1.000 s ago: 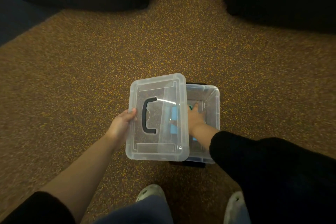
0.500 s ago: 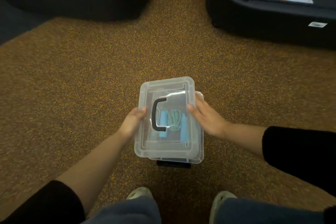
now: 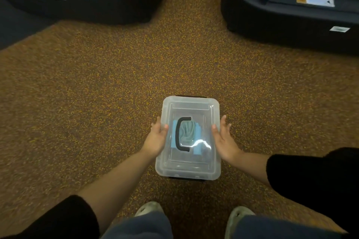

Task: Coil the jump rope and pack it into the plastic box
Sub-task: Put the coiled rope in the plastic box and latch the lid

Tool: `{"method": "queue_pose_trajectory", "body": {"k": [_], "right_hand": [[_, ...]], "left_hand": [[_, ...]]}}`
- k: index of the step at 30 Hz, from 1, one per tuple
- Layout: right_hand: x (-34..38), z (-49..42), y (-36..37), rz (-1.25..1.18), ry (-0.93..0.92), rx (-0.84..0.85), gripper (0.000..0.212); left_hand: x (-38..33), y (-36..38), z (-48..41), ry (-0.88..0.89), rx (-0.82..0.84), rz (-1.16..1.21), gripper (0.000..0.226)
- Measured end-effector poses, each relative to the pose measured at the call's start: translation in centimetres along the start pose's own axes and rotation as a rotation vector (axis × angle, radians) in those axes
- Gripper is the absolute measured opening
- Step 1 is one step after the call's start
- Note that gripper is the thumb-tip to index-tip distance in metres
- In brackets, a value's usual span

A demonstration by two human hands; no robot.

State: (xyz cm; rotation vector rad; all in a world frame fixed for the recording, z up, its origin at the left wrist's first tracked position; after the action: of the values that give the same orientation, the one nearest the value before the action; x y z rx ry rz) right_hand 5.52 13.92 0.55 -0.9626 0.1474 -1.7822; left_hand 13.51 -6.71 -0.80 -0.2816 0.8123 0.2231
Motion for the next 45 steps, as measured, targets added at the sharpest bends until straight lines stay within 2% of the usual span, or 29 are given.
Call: {"method": "queue_pose_trajectory", "body": {"k": [10,13,17,20,23,27,32,33,35,38,45], "right_hand": [[-0.7,-1.0,0.5,-0.005,-0.026,-0.083,0.071],[-0.8,-1.1,0.8,0.01,0.001,-0.182,0.07],[-1.0,-1.3,0.8,0.152,0.038,-0.358,0.064],[-0.9,-1.4,0.7,0.258,0.069,-0.409,0.062],[-1.0,-1.2,0.7,0.29,0.081,-0.437,0.063],[-0.7,-1.1,0.2,0.319,0.054,-0.454,0.064],[1.5,-2.7,-2.2,0.299,-0.13,-0.436,0.07],[2.2,-3.5,-3.1,0.309,-0.159,-0.422,0.069],[3.6,-5.3,-4.4,0.357,-0.224,-0.374,0.063],[5.1,-7.2,-5.4,0.385,-0.271,-0.28,0.05],[6.0,-7.9,-5.8,0.46,-0.277,-0.128,0.043]], "left_hand": [[-0.7,1.4,-0.6,0.114,-0.035,-0.168,0.062],[-0.6,1.4,-0.4,0.148,-0.077,-0.299,0.061],[-0.6,1.2,-0.1,0.214,-0.24,-0.565,0.062],[-0.7,1.3,-0.2,0.234,-0.242,-0.614,0.061],[-0.7,1.2,-0.2,0.244,-0.203,-0.589,0.062],[-0.8,1.0,0.1,0.294,-0.148,-0.422,0.07],[1.1,-0.2,1.7,0.217,-0.089,-0.235,0.086],[1.6,-0.6,1.9,0.193,-0.089,-0.181,0.083],[2.4,-1.2,2.0,0.147,-0.084,-0.088,0.06],[2.2,-1.3,2.0,0.156,-0.043,-0.103,0.031],[1.4,-1.1,2.0,0.15,0.019,-0.06,0.023]]}}
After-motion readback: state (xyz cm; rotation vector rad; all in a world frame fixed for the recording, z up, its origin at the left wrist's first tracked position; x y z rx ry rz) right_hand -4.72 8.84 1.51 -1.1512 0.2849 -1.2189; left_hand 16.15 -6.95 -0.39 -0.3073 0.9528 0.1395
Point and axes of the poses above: each hand's wrist, its own z-axis away from the middle knuckle, its own y-axis out of the palm, x = y × z, the point moved 5 cm from there along -z, towards the middle knuckle, and after that the axes turned 11 degrees about z, right-handed, at the moved point
